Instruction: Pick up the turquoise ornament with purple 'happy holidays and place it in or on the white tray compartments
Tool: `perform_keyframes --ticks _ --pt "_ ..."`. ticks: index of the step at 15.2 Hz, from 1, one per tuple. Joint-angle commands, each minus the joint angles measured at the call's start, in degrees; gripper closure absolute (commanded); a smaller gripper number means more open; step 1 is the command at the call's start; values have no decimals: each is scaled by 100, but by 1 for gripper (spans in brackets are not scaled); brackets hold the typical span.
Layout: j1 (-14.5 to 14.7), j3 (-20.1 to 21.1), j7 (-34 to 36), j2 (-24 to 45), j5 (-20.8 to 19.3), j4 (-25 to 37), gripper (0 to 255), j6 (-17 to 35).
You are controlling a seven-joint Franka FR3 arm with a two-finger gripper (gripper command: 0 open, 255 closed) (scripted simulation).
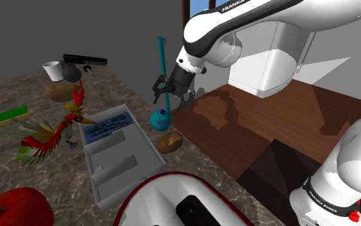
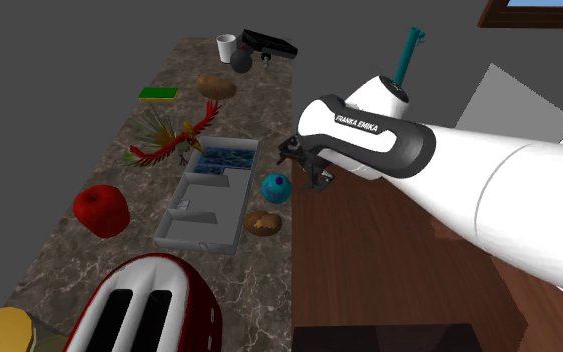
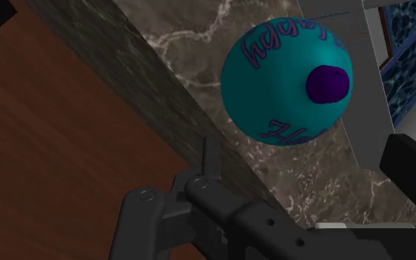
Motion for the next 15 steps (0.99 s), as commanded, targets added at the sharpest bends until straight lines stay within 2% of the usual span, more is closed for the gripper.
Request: perform_keyframes --ticks 1,8,15 --pt "31 36 102 204 170 96 0 202" --pt "166 189 42 673 264 116 0 732" --pt "166 189 42 673 264 116 0 732"
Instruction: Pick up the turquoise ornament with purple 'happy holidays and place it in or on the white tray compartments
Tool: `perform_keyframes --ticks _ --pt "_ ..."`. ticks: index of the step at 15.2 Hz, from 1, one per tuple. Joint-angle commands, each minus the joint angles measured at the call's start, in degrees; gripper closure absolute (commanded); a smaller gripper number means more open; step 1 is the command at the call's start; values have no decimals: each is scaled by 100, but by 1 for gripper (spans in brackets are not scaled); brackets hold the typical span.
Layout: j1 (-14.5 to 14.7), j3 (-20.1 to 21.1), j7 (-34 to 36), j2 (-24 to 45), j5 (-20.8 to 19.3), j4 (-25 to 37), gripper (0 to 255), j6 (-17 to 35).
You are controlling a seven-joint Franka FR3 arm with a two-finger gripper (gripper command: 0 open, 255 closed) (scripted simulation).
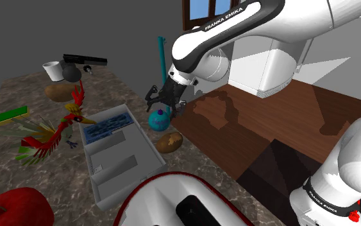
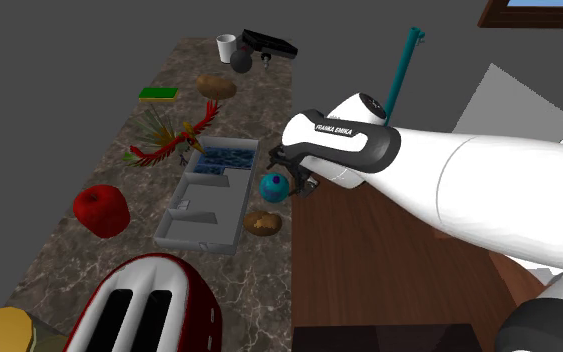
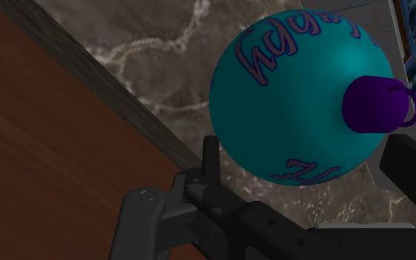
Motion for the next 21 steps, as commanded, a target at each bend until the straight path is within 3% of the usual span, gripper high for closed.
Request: perform_keyframes --ticks 1,2,11,21 --pt "0 0 0 0 0 0 0 0" --pt "0 0 0 0 0 0 255 0" --pt "1 0 0 0 0 0 255 1" --pt "-64 -56 477 -346 -332 363 255 -634"
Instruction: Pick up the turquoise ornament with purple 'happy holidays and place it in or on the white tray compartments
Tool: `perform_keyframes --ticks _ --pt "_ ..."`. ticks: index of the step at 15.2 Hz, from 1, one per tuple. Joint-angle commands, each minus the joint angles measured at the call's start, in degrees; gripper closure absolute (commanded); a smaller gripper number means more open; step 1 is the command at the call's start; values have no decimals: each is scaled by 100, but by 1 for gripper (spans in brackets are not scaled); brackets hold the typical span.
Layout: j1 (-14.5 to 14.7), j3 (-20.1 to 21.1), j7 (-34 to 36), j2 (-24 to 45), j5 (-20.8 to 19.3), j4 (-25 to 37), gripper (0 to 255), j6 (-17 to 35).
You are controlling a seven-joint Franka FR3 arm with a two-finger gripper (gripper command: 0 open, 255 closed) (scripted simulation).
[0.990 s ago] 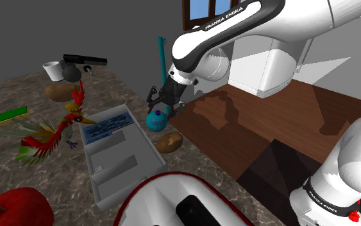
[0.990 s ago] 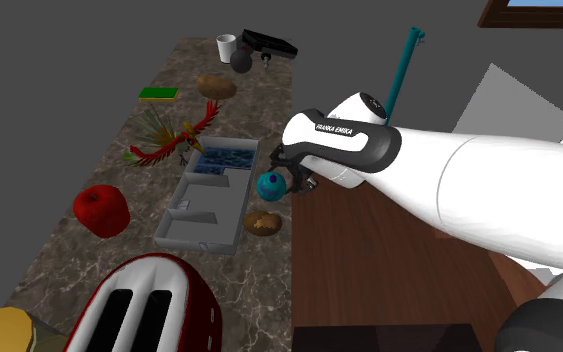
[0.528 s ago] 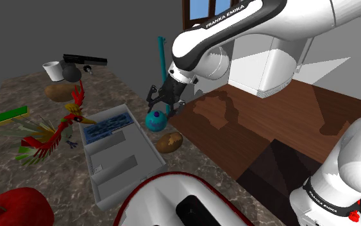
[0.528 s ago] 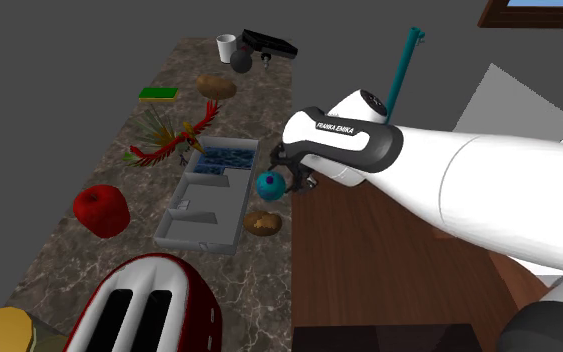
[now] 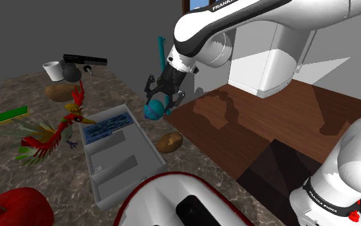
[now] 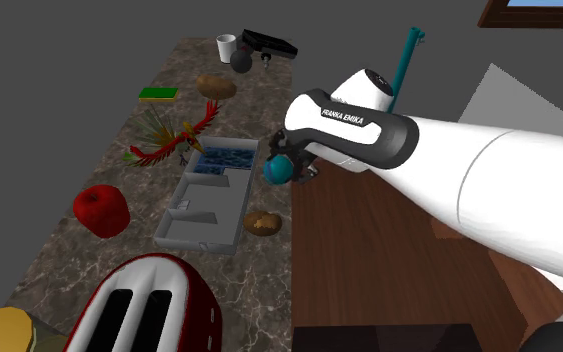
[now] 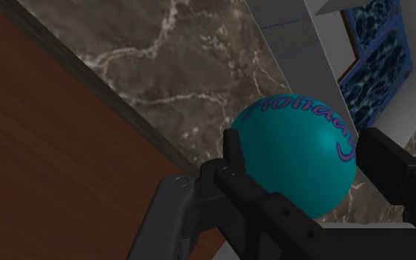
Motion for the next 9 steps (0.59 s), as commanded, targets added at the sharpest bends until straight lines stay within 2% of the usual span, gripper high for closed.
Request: perform_keyframes --ticks 1,9 --pt "-15 -13 82 -53 -58 85 255 -126" --pt "-66 -53 419 -234 -275 478 255 -643"
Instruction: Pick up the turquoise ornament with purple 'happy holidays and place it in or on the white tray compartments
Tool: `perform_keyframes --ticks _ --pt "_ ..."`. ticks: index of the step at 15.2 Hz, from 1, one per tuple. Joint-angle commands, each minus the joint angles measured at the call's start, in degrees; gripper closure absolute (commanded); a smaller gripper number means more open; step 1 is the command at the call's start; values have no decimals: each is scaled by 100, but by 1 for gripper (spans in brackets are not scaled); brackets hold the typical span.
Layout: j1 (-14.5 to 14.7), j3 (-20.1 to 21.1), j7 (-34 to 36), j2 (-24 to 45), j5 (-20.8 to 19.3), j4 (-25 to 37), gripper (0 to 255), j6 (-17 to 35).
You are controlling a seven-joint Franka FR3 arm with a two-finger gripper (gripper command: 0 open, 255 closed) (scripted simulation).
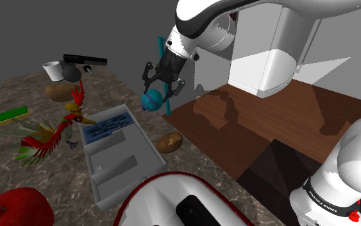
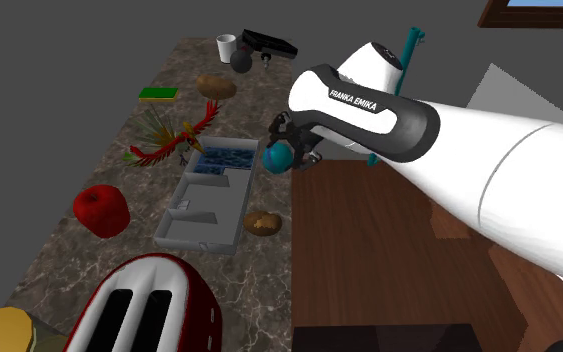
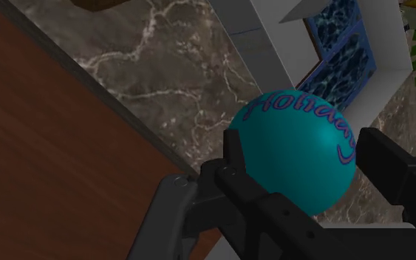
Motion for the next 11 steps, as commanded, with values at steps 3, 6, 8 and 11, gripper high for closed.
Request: perform_keyframes --ticks 3,6,8,11 --pt "-24 -18 166 -61 -103 231 255 -261" --pt "86 151 479 123 -238 434 255 -129" --pt "200 318 780 341 -391 621 255 42" --pt "394 535 1265 711 -694 951 255 274"
